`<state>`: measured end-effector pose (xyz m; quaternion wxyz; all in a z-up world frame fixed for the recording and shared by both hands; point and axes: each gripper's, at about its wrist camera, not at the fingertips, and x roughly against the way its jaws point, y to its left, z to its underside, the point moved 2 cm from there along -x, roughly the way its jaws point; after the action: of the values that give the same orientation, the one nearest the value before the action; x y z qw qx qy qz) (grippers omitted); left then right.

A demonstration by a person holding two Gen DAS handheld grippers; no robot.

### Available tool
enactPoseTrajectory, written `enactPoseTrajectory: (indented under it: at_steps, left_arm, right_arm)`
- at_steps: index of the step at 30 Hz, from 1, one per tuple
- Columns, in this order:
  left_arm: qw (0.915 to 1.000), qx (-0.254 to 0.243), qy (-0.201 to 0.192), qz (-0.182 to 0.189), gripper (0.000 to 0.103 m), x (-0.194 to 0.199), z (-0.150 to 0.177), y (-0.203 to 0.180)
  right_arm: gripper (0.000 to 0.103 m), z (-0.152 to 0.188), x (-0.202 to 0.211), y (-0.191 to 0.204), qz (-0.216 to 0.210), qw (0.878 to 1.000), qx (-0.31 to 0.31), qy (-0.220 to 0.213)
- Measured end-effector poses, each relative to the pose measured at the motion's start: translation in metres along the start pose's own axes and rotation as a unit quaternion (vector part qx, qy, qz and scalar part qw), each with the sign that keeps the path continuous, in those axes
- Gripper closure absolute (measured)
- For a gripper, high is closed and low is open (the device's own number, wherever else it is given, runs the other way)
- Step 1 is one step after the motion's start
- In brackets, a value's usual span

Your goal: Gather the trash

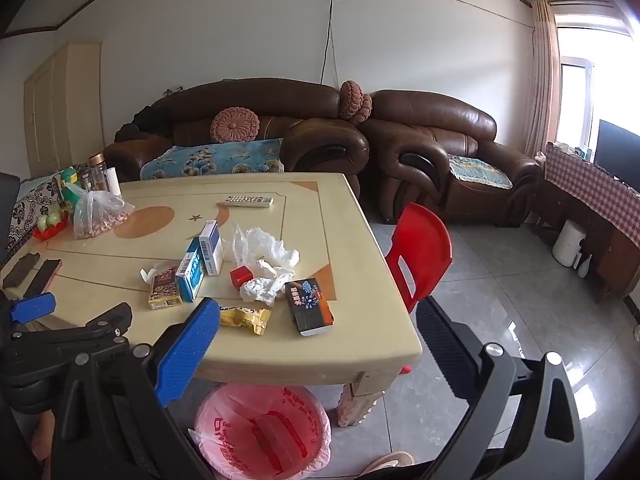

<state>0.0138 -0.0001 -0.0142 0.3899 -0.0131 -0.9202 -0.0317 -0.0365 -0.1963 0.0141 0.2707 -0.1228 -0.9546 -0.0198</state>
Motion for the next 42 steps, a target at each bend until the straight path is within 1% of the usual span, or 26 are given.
enactPoseTrajectory:
  at_steps: [4,32,33,39,42]
  left_arm:
    - [1.0,0.001,-0.006,0.0,0.006,0.001,0.0,0.0]
    - [1.0,0.002,-0.004,0.001,0.006,0.008,0.002,0.0]
    - [1.0,0.003,-0.004,0.002,0.006,0.004,0.003,0.006]
    - [1.0,-0.001,-0.003,-0.001,0.006,0.001,0.004,0.004]
    - [1.0,-0.003,0.005,0.0,0.006,-0.012,0.004,0.002]
  right_arm:
    - [0.007,0.0,0.0,0.0,0.0,1.0,0.0,0.0]
    - [0.007,0.001,0.001,0.002,-0.001,1.0,0.001,-0.001]
    - [0.007,0.001,0.001,0.002,0.0,1.0,0.001,0.0]
    - [0.007,0.002,0.0,0.004,-0.003,1.0,-0.001,0.003]
    - [0.007,0.004,-0.006,0.006,-0.005,1.0,0.0,0.01]
